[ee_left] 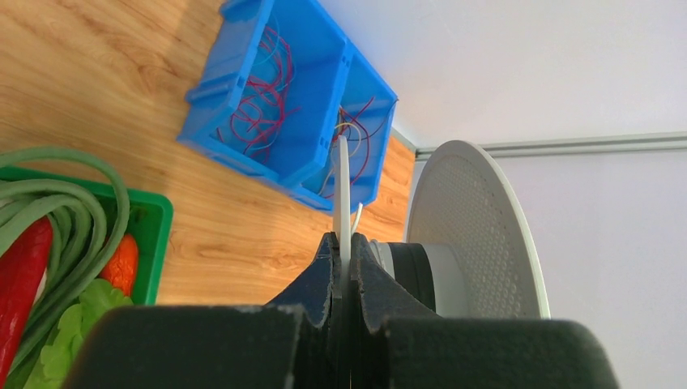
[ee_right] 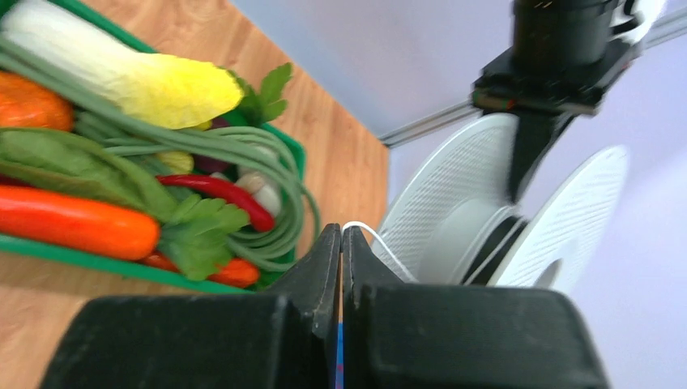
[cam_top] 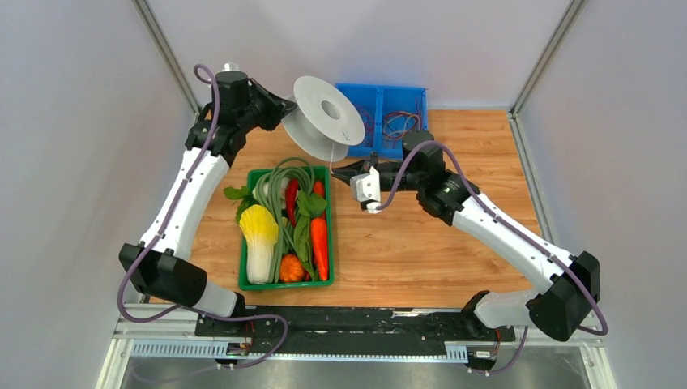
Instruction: Wrap the cables
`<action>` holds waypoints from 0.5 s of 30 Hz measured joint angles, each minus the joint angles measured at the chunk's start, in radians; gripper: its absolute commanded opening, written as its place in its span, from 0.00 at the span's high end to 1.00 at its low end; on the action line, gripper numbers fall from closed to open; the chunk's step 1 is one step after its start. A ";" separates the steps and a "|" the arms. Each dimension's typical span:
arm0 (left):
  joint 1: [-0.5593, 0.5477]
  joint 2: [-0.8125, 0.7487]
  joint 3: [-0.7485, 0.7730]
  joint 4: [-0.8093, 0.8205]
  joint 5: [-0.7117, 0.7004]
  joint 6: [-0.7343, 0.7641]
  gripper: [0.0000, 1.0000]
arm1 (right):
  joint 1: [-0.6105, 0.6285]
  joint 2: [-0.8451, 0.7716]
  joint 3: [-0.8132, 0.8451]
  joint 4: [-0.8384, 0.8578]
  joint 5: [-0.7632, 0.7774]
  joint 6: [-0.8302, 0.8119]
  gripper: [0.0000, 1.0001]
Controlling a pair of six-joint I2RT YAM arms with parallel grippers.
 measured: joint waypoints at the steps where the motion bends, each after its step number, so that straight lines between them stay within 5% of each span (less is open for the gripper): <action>1: -0.007 0.000 0.000 -0.002 -0.012 0.000 1.00 | 0.019 0.000 -0.006 0.042 0.033 0.010 1.00; 15: -0.127 -0.002 0.038 -0.054 -0.240 0.092 1.00 | 0.197 0.126 -0.024 0.422 0.464 0.053 1.00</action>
